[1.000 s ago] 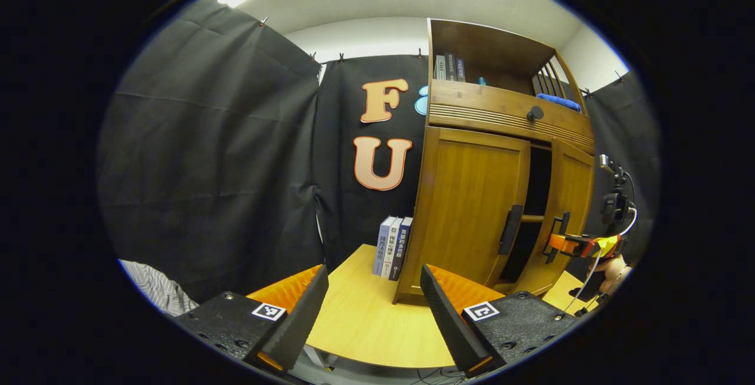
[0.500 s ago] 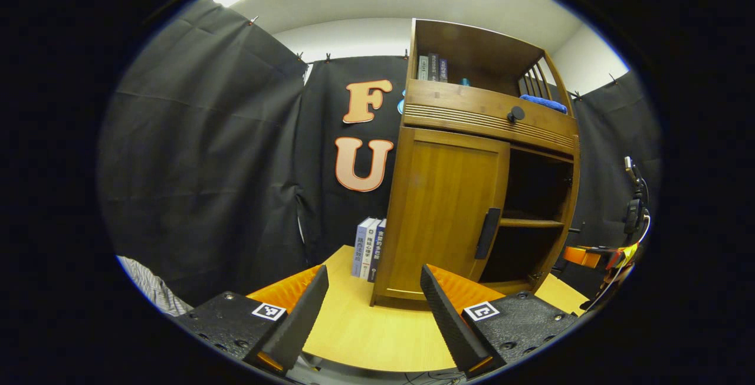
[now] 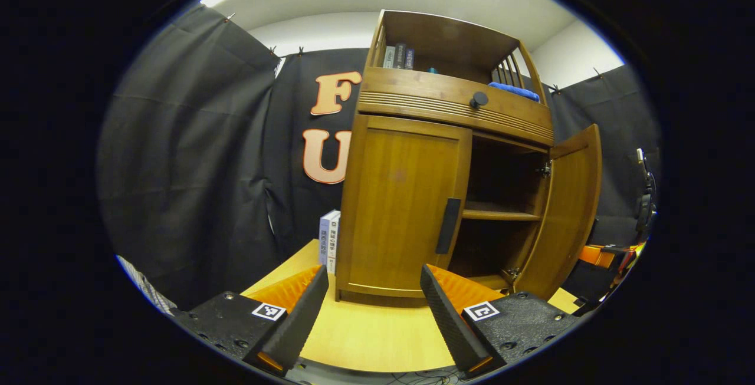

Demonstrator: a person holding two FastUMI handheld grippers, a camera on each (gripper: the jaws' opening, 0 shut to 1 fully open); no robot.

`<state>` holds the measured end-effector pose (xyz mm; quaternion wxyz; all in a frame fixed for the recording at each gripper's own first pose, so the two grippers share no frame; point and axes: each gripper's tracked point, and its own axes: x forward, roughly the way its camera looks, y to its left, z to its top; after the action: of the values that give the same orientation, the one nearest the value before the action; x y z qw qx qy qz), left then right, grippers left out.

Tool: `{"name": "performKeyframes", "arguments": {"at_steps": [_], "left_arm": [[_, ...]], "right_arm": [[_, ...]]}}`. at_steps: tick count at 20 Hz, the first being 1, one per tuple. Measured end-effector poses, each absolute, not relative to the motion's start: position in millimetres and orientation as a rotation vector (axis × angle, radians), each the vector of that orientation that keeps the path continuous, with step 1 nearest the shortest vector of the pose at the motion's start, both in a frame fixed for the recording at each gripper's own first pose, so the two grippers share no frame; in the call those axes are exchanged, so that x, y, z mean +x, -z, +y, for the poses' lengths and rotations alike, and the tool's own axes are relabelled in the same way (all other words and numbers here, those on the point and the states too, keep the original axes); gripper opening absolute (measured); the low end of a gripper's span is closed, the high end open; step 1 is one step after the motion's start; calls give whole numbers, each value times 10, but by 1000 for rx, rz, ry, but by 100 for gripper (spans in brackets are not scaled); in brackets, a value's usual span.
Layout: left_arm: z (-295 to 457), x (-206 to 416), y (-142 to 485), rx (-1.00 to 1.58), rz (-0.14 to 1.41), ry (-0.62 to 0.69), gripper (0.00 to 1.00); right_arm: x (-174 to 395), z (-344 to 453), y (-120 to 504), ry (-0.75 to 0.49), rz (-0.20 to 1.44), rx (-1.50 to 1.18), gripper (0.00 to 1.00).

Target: Open the right door of the double-door shoe cabinet with the right hand, and open the left door with the left hand.

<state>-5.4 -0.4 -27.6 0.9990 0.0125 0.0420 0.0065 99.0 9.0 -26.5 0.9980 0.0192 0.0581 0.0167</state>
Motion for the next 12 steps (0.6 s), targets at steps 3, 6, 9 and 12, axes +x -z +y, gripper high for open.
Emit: {"name": "performKeyframes", "arguments": {"at_steps": [3, 6, 9, 12], "left_arm": [[-253, 15, 288, 31, 80, 25, 92], [-445, 93, 283, 41, 69, 48, 92], [-606, 175, 309, 46, 70, 62, 95], [-743, 252, 320, 42, 69, 71, 92]], "right_arm": [[933, -36, 241, -32, 121, 72, 10], [911, -180, 215, -21, 122, 78, 9], [876, -317, 238, -18, 124, 79, 9], [866, -464, 227, -13, 125, 107, 9]]}}
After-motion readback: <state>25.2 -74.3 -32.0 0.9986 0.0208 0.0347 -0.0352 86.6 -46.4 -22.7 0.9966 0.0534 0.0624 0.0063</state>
